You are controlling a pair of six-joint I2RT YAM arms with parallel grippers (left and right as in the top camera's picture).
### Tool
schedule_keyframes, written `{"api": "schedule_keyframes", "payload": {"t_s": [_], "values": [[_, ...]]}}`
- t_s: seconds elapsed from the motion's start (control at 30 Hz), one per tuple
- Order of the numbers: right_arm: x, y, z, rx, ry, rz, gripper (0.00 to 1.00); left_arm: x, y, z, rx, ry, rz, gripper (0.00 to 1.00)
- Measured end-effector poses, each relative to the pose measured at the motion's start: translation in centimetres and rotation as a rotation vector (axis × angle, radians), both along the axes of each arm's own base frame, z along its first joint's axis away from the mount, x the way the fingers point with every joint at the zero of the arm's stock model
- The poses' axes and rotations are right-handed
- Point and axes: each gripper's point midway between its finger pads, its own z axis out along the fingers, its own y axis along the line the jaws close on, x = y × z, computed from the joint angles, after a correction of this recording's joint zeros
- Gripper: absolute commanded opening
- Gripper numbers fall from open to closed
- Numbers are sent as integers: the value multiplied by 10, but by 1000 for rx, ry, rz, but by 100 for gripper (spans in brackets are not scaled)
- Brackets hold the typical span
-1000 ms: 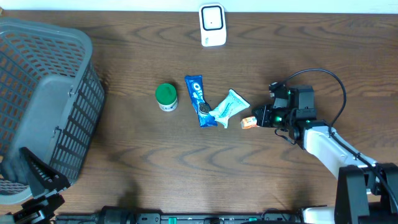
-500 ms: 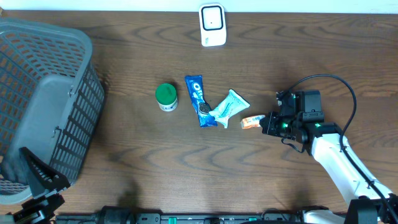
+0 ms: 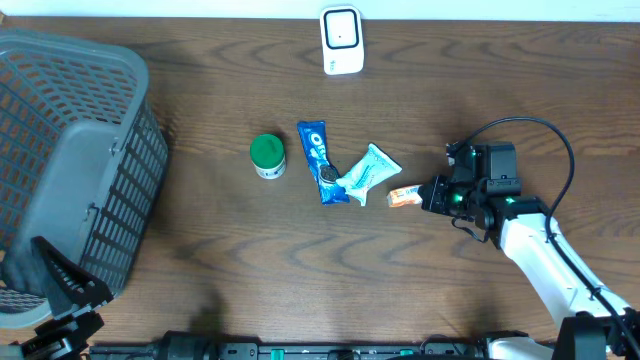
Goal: Scan the item barcode
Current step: 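Move the right gripper over the orange box and lower onto it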
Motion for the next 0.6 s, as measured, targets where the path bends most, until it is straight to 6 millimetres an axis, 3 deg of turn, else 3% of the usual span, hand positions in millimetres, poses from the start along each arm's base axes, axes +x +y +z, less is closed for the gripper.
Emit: {"api": "schedule_keyframes", "payload": {"t_s": [0.3,0.6], "values": [[6,23,-15,10,1,54,1,0,0,0,0,0,0,98],[7,26,-18,14,9,54,1,0,0,0,0,0,0,98]]}}
